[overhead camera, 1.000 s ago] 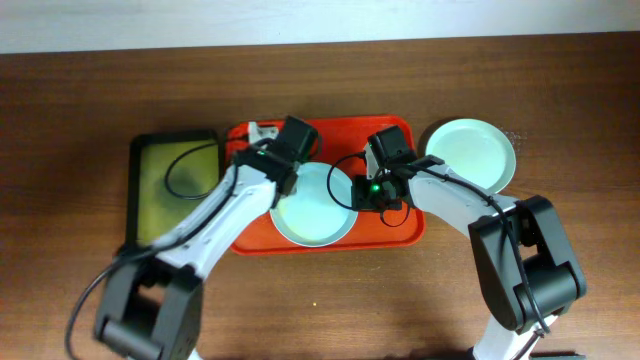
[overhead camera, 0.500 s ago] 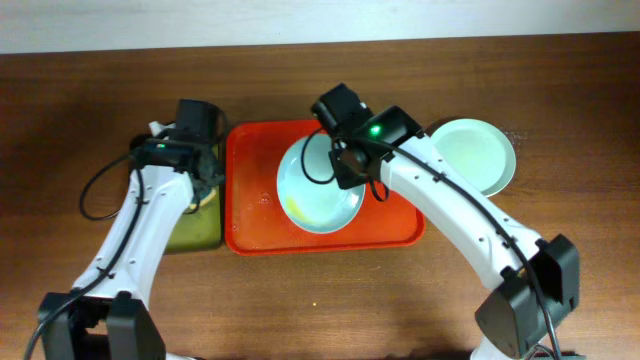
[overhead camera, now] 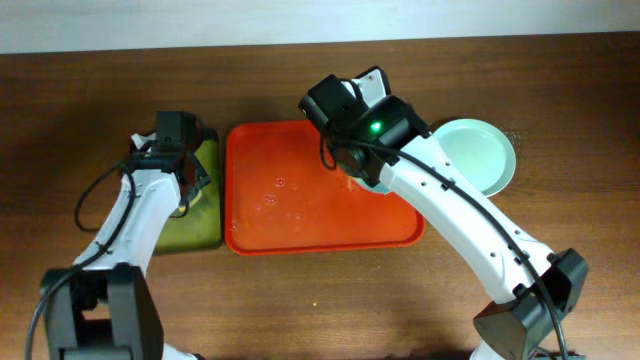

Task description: Clean dirty plates on tray and stack at the side

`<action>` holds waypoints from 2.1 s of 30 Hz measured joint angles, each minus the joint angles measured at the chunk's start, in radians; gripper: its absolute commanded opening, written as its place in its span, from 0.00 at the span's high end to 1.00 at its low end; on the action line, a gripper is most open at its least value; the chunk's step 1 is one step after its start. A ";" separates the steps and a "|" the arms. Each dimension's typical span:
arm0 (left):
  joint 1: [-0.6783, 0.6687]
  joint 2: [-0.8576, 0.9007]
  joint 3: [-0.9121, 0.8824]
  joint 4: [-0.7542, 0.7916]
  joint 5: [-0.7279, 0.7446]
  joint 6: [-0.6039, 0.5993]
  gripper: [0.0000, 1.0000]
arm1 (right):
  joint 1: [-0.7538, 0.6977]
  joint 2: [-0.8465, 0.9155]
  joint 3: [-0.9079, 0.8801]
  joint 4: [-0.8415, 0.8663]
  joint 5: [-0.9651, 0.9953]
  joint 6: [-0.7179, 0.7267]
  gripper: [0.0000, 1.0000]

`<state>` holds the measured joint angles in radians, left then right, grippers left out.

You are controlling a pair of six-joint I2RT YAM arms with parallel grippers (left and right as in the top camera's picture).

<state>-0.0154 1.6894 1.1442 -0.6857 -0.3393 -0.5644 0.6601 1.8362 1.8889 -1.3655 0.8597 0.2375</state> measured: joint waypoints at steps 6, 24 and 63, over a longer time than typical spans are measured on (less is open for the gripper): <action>0.025 0.005 -0.006 0.029 -0.002 0.015 0.69 | 0.099 0.000 0.000 -0.001 0.304 -0.040 0.96; 0.025 -0.227 0.081 -0.195 0.157 0.044 0.01 | 0.315 0.000 0.006 0.225 0.459 -0.229 0.96; 0.025 -0.227 0.081 -0.246 0.165 0.044 0.01 | -1.063 0.058 -0.401 0.420 -1.031 -0.085 0.71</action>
<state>0.0097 1.4624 1.2251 -0.9318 -0.1745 -0.5205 -0.4030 1.8942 1.4879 -0.9459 -0.1711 0.1524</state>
